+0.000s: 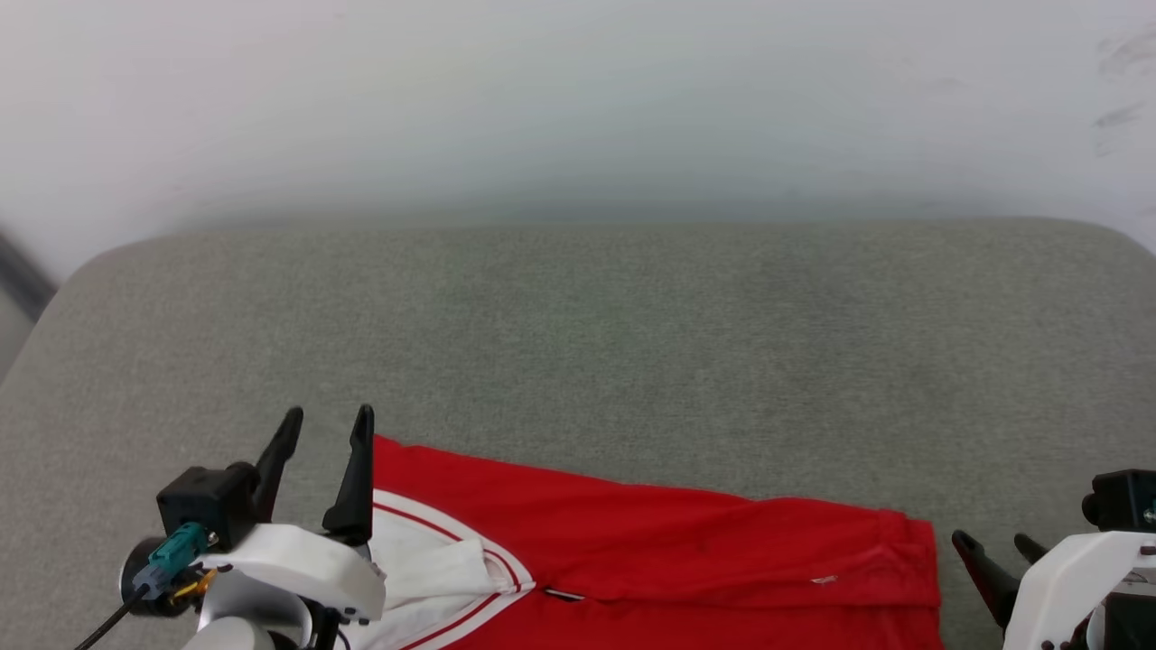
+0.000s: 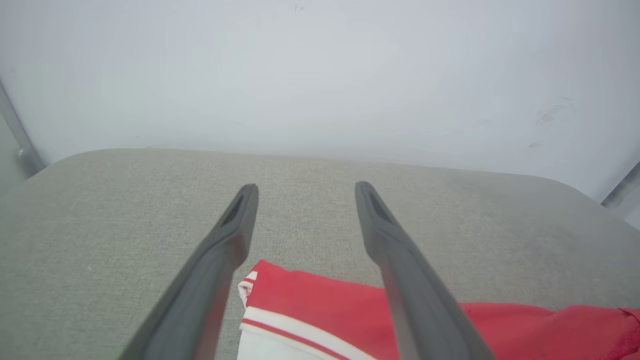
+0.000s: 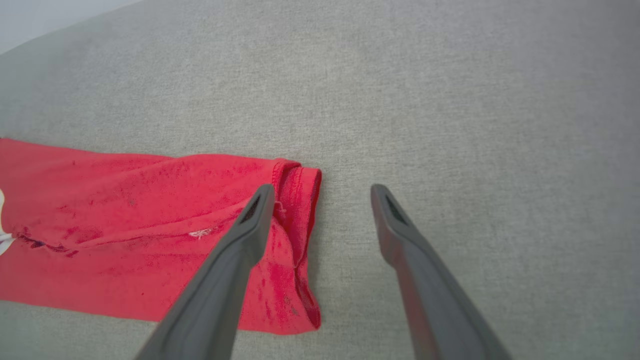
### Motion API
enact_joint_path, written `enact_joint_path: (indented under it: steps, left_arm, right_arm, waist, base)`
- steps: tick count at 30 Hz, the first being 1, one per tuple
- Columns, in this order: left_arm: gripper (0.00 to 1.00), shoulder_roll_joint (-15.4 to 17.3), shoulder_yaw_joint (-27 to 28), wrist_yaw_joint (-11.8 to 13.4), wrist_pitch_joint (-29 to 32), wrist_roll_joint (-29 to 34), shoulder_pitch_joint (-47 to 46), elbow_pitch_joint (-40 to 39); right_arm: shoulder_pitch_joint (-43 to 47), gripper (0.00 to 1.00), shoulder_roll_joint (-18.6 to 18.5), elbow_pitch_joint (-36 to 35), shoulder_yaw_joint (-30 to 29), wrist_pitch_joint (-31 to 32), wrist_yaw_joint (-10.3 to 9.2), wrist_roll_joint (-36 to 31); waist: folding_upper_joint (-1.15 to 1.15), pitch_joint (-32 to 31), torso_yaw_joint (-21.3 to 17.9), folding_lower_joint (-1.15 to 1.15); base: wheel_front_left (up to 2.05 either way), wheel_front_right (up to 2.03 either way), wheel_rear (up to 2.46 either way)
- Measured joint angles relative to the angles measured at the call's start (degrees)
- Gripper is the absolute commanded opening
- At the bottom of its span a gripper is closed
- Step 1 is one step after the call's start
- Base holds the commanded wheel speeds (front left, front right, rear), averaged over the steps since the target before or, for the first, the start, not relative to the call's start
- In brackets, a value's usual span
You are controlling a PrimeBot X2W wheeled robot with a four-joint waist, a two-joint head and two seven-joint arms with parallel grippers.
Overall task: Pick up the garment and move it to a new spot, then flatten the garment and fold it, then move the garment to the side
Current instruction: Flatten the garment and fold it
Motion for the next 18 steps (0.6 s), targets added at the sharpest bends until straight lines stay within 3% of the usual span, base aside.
enact_joint_path:
  steps: [8,16,17,18]
  left_arm:
    - [1.00,-0.7,1.9,3.8,-2.2,4.8,-1.4,-5.9]
    - [1.00,-1.5,2.4,4.2,-2.6,6.4,-1.4,-9.1]
    - [1.00,-1.4,2.3,4.1,-2.7,6.6,-1.4,-9.1]
    - [1.00,-1.4,2.0,3.9,-2.6,6.8,-1.4,-9.0]
  right_arm:
    - [-1.3,1.00,-1.1,2.8,0.5,9.5,0.00,1.4]
    - [-1.5,1.00,-0.4,7.6,2.2,11.5,-0.01,3.5]
    - [-1.5,0.82,-0.5,7.9,2.5,11.6,-0.05,3.9]
    - [-1.5,0.29,-0.6,8.2,2.9,11.4,-0.11,4.1]
  waist:
    - [0.00,4.2,3.5,0.01]
    - [0.00,7.7,7.3,0.01]
    - [0.00,7.8,7.6,0.01]
    - [0.00,7.7,7.8,0.01]
  base:
    - [0.00,0.00,0.00]
    - [0.00,0.00,0.00]
    - [0.00,0.00,0.00]
    - [0.00,0.00,0.00]
